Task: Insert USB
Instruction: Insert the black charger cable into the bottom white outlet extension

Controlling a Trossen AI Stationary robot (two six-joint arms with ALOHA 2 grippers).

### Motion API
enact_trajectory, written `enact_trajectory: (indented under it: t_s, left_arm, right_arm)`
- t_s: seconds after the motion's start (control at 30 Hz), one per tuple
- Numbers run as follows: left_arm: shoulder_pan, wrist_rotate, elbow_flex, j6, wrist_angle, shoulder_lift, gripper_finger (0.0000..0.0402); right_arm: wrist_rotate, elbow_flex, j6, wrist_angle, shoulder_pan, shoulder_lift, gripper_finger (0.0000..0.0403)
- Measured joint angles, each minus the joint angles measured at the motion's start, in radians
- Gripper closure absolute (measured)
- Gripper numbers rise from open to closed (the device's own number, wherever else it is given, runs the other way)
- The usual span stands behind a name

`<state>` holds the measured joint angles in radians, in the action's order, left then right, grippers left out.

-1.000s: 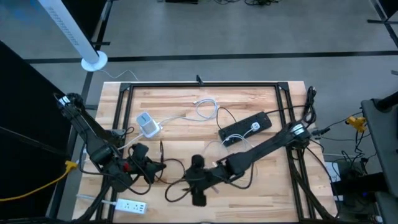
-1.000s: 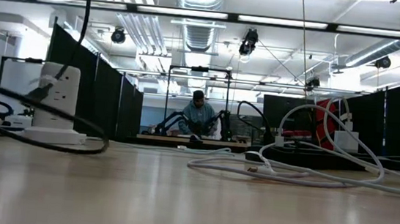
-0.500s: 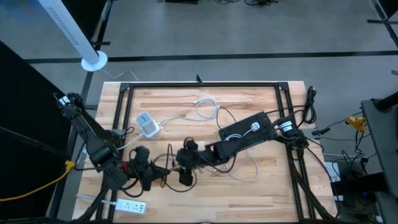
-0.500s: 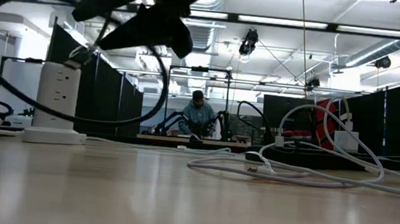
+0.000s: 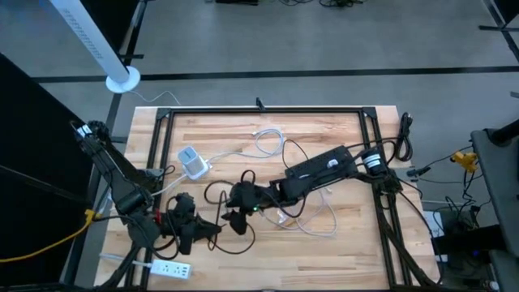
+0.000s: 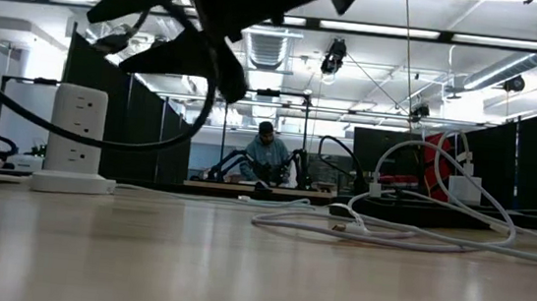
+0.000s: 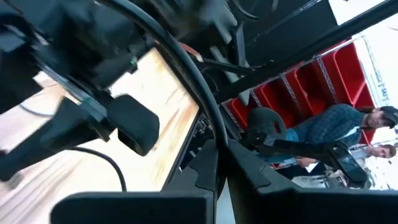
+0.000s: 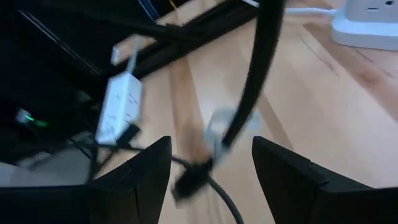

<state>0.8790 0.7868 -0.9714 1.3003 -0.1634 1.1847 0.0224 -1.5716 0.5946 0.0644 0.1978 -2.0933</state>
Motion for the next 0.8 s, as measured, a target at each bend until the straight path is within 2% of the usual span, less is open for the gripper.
enact_trajectory:
  t_s: [0.13,0.3,0.47,0.67,0.8]
  left_arm:
    - [0.004,0.000,0.000,-0.005,-0.001,-0.001,0.0401]
    - [0.004,0.000,0.000,-0.020,-0.001,-0.008,0.0401]
    - [0.004,-0.003,0.000,-0.032,-0.001,-0.012,0.0401]
    - [0.004,-0.004,0.000,-0.043,-0.001,-0.019,0.0402]
    - [0.004,-0.004,0.000,-0.048,-0.001,-0.022,0.0401]
  right_arm:
    - [-0.059,0.032,0.062,0.093,-0.009,0.000,0.0195]
    - [-0.096,0.043,0.091,0.091,-0.008,0.001,0.0219]
    - [-0.101,0.043,0.099,0.127,-0.011,0.001,0.0278]
    - [-0.151,0.043,0.099,0.125,-0.016,0.001,0.0384]
    - [-0.151,0.043,0.095,0.149,-0.015,0.001,0.0388]
